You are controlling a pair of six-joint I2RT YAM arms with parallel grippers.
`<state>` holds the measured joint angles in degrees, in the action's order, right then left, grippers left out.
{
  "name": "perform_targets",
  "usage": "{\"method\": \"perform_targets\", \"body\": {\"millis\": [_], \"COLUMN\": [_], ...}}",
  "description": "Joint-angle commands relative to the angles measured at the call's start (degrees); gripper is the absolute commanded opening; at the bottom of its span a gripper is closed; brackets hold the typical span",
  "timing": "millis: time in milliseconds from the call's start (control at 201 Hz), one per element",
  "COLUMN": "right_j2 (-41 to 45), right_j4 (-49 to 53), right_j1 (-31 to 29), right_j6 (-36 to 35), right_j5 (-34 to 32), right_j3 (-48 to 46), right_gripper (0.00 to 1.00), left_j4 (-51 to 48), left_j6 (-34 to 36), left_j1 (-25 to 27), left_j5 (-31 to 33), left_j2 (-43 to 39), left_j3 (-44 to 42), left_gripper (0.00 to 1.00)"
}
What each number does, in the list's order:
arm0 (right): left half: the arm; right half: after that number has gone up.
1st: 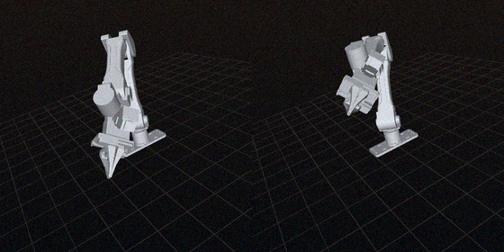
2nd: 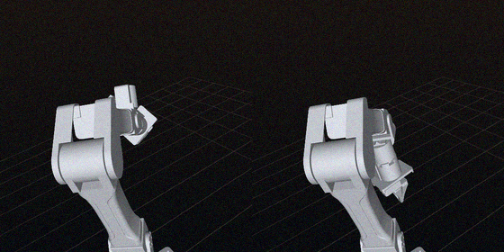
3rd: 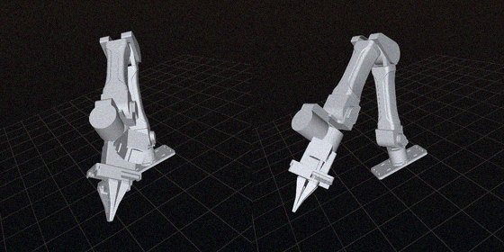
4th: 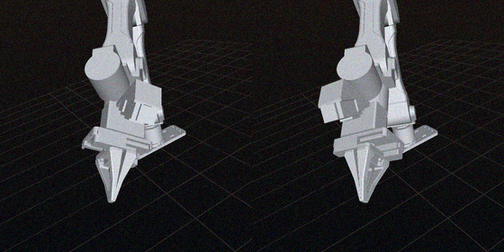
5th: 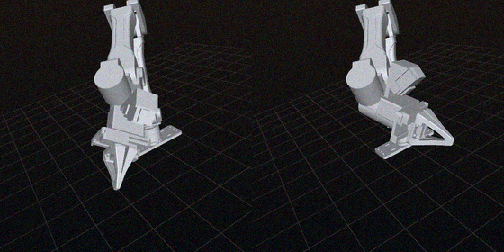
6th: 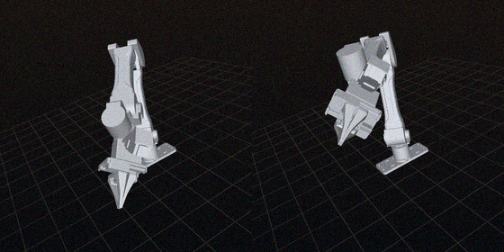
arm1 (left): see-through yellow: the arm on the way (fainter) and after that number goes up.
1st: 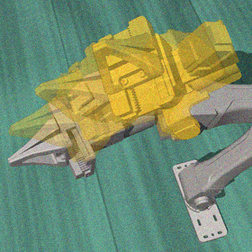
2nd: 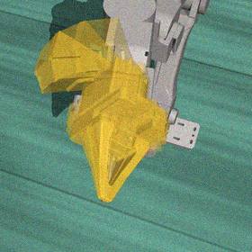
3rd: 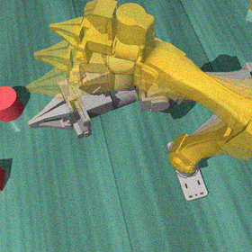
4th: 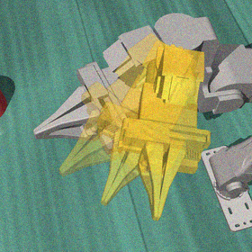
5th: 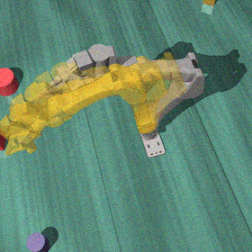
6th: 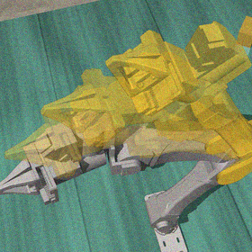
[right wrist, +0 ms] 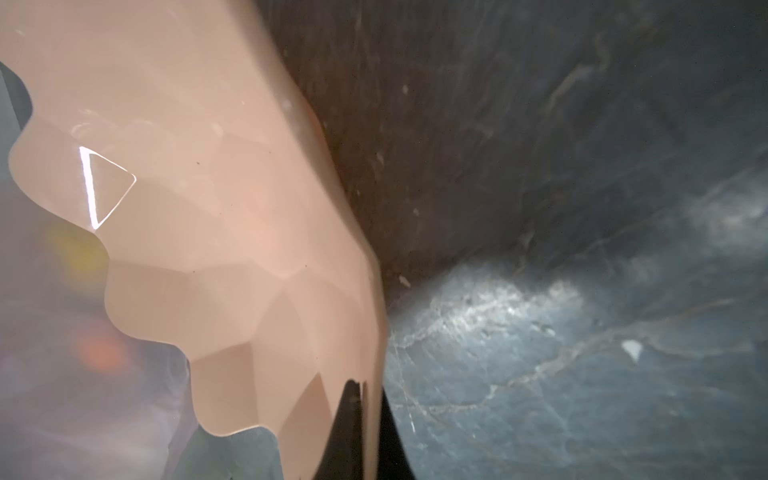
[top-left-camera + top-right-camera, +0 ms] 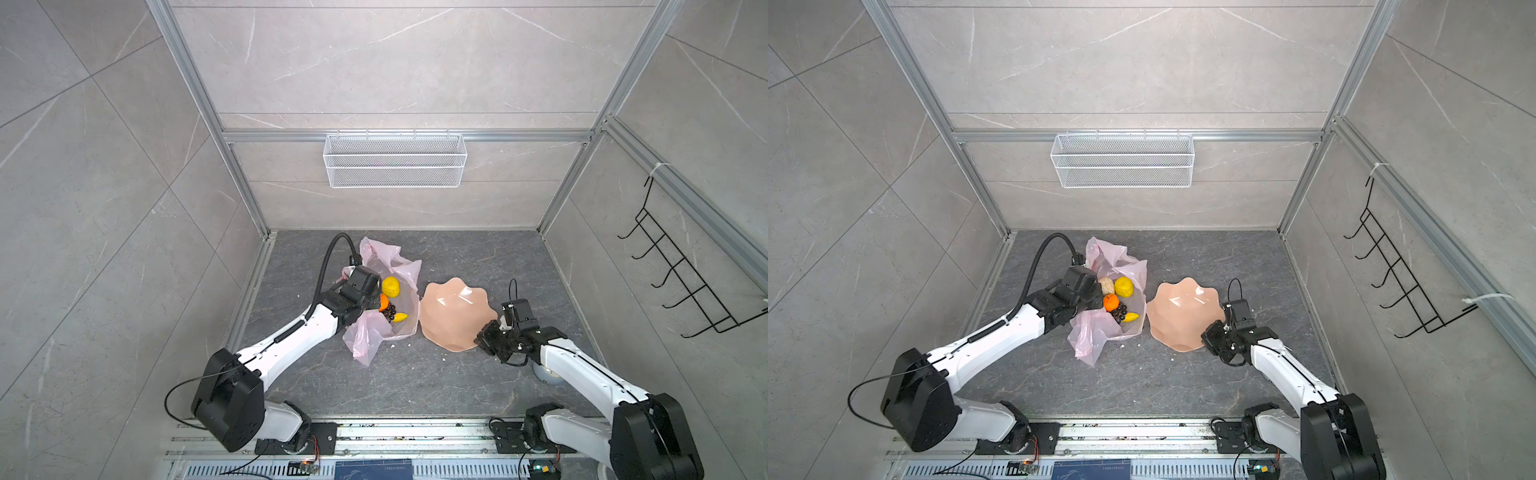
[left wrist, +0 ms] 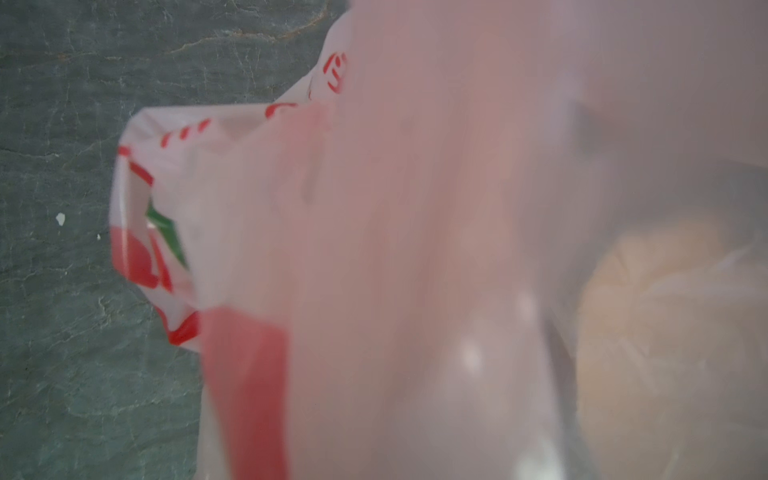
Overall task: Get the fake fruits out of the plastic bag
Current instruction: 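Drag the peach bowl with the right gripper next to the bag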
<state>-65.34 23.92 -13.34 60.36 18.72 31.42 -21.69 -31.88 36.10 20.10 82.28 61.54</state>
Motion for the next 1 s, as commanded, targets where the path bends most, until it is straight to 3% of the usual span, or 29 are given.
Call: {"method": "perform_targets", "body": {"millis": [0, 154, 503, 607, 797, 896, 996], "right_j2": [0.14, 2.45, 4.0, 4.63, 11.01, 14.96, 18.46], "right_j4": [8.24, 11.92, 19.17, 19.75, 24.32, 27.52, 28.67], "right_j1": [-2.42, -3.37, -3.44, -3.52, -3.53, -4.21, -6.32], "right_j6": [-2.48, -4.49, -8.4, -9.23, -10.05, -11.43, -10.87], "right_j5": [0.12, -2.27, -4.48, -4.91, -9.92, -13.33, -15.9], "right_j3": [-1.89, -1.38, -0.82, -0.14, 3.16, 6.16, 9.62], "right_gripper": [0.02, 0.03, 0.05, 0.15, 0.52, 0.62, 0.62], "left_j4": [1.05, 1.39, 1.33, 2.88, 3.57, 4.74, 6.25], "left_j6": [2.47, 2.79, 4.49, 6.44, 6.4, 6.13, 5.84], "left_j1": [-0.61, -0.35, 0.0, 0.63, 1.68, 2.5, 3.58], "left_j5": [1.05, 0.51, 1.09, -0.07, -0.69, -1.03, -0.45], "left_j2": [2.46, 1.68, -8.85, -10.25, -12.07, -14.71, -17.73], "left_j3": [5.16, 5.31, -5.16, -7.13, -9.62, -12.03, -14.96], "left_gripper": [0.0, 0.0, 0.0, 0.0, 0.0, 0.0, 0.0]}}
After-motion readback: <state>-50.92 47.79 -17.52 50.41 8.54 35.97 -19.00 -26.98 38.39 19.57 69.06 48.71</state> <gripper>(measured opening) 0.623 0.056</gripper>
